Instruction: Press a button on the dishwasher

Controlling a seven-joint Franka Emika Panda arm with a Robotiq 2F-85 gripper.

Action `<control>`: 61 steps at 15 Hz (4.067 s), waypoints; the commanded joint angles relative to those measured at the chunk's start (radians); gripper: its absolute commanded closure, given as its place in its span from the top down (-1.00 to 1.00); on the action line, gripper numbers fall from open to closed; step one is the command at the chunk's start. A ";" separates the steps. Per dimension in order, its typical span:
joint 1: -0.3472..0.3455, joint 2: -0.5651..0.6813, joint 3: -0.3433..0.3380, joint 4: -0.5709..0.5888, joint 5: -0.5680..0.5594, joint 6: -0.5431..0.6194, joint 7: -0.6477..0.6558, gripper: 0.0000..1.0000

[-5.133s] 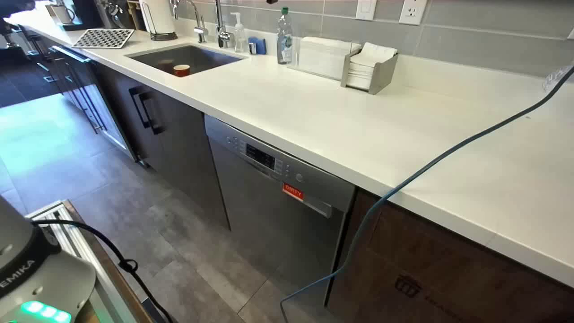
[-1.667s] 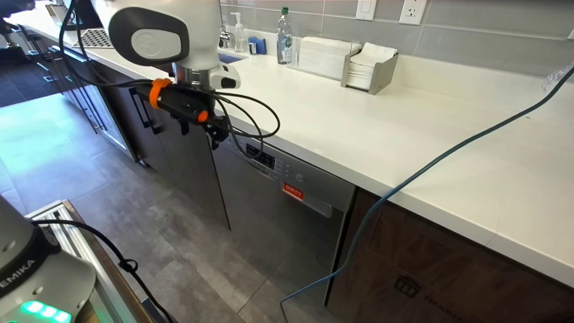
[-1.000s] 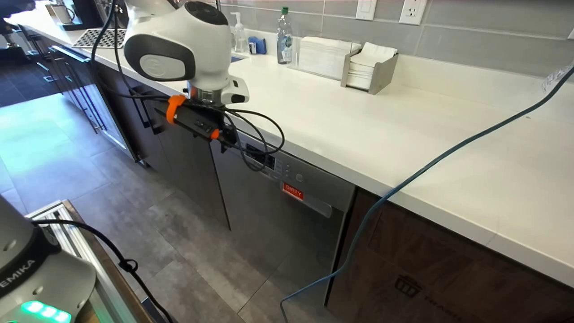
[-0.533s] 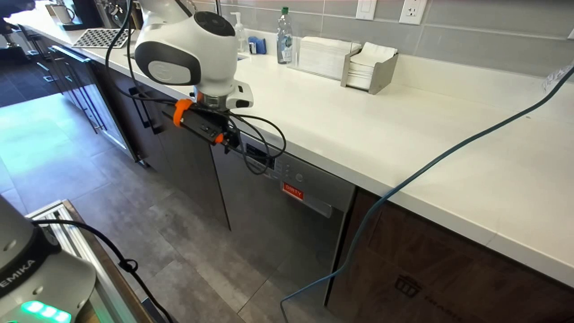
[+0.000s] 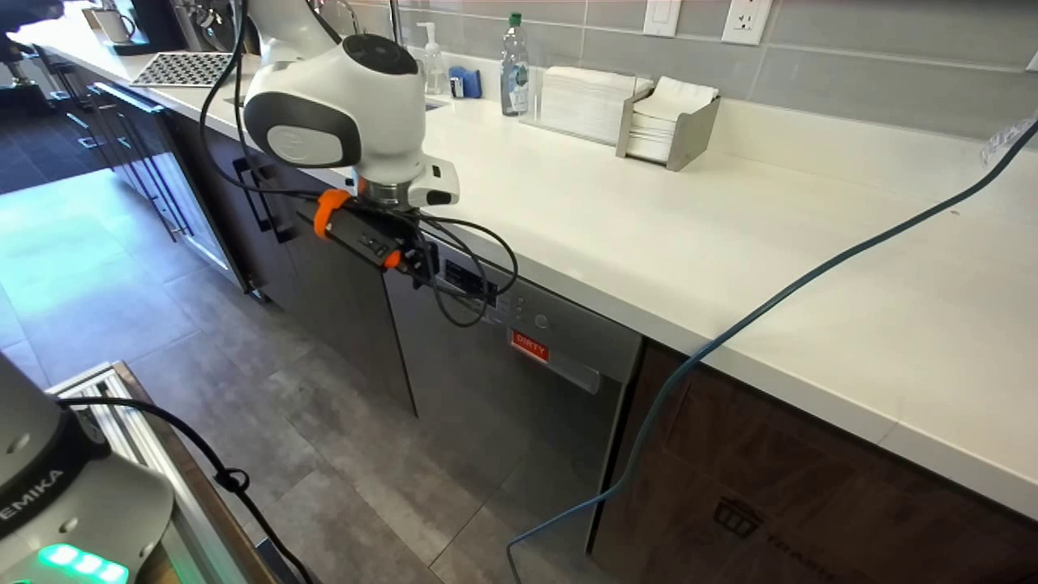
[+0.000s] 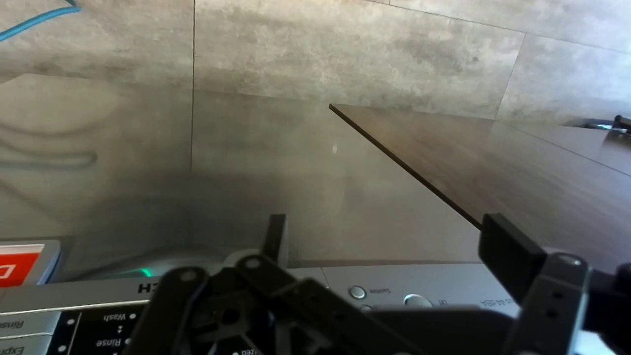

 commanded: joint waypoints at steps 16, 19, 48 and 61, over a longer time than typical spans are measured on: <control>-0.019 0.128 0.149 0.107 0.251 0.235 -0.030 -1.00; -0.026 0.145 0.161 0.128 0.283 0.246 -0.047 -1.00; -0.074 0.230 0.193 0.210 0.405 0.301 -0.176 -1.00; -0.092 0.234 0.205 0.227 0.434 0.290 -0.212 -1.00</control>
